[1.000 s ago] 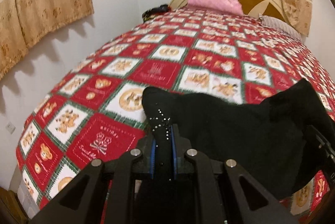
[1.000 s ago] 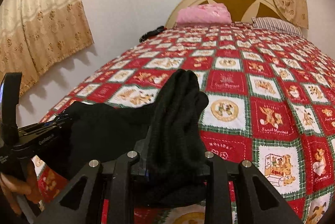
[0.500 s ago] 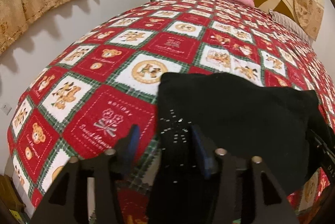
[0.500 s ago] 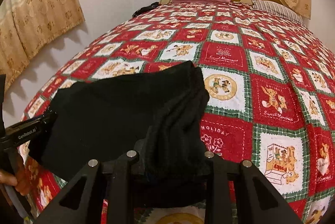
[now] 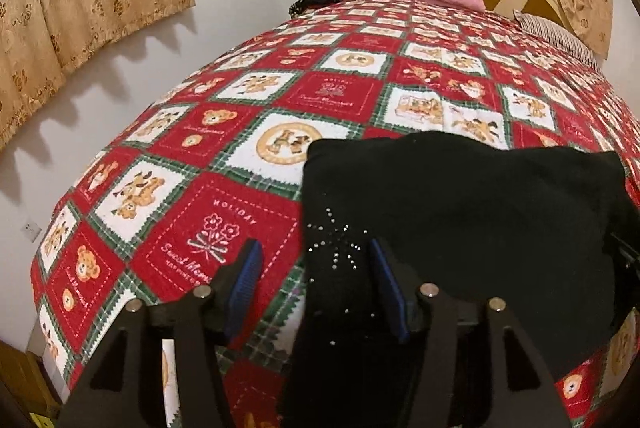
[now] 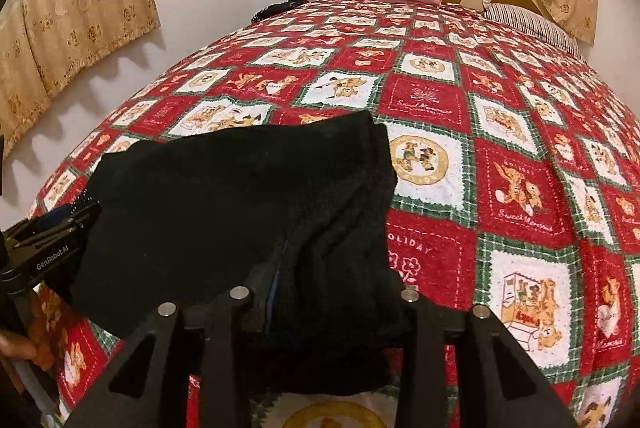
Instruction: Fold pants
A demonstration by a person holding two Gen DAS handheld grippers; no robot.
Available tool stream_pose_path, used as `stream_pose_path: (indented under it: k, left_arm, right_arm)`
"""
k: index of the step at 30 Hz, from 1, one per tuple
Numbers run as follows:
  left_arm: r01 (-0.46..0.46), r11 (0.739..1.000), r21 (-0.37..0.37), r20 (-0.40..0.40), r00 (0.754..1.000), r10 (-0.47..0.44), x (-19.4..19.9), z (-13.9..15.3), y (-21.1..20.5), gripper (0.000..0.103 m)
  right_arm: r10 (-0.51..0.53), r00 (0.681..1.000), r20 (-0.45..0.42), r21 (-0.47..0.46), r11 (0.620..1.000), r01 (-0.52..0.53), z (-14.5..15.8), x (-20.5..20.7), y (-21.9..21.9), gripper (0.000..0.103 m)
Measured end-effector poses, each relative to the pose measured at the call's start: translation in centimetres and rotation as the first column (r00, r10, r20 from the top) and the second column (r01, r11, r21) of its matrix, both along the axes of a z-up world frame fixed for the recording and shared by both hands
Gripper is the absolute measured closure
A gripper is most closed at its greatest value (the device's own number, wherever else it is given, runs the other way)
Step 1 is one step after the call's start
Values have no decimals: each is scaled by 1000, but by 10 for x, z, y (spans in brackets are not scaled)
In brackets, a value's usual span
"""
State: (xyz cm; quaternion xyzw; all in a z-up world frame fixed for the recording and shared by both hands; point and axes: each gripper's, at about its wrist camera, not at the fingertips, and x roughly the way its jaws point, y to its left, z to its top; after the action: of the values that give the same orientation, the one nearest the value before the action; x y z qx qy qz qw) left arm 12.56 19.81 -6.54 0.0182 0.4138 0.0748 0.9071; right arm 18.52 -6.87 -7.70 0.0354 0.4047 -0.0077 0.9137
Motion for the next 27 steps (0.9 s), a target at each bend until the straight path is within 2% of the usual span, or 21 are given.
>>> stream_pose_path:
  k: [3,5,8,11,13,15,17,18,19,20,21,22,24,27]
  left_arm:
    - [6,1000,19,3,1000,-6,-1,-1,-3,43]
    - [8,1000,15,3,1000,-8,-1,-1,-3,43]
    - [9,1000,6,6,1000,-9,-1,-2,-1,43]
    - [7,1000,-11,7,1000,-7,-2,-2,0,42]
    - [-4,1000,-20,8,1000,4,-2,-3,3,37]
    - [-10,999,-30,8,1000,11,-2,-3,5,36]
    - [-10,1000,-26,10,1000,10,-2,-3,4,36]
    - [-10,1000,-19,11,1000,10,-2,-3,3,36]
    - [-10,1000,-13,12,1000,11,-3,-3,2,36]
    - [-11,1000,-8,12,1000,11,-3,-3,1,36]
    - [-11,1000,-6,13,1000,11,-3,-3,1,36]
    - [-11,1000,-7,13,1000,11,-3,-3,2,36]
    - [-11,1000,-9,12,1000,11,-3,-3,1,36]
    - [-11,1000,-8,14,1000,11,-3,-3,2,36]
  right_arm:
    - [-29,1000,-11,-2,1000,29,-1,2,-5,48]
    - [-61,998,-24,18,998,61,-2,4,-12,33]
    - [-62,998,-27,127,990,65,-4,-4,-28,31]
    - [-75,997,-3,181,981,75,-1,-25,-36,31]
    - [-81,997,8,191,978,78,1,-39,-38,31]
    - [-89,996,20,194,977,84,5,-50,-40,31]
    - [-110,992,68,157,983,98,16,-59,-39,32]
    - [-111,986,123,110,989,97,27,-64,-35,33]
    - [-93,979,180,64,995,83,37,-68,-29,48]
    - [-54,972,227,8,999,53,47,-69,-20,71]
    - [-3,970,243,-48,999,15,55,-66,-9,77]
    - [36,972,231,-76,997,-19,59,-60,0,78]
    - [87,980,178,-71,995,-76,55,-42,11,78]
    - [62,995,81,-27,998,-60,33,-22,10,78]
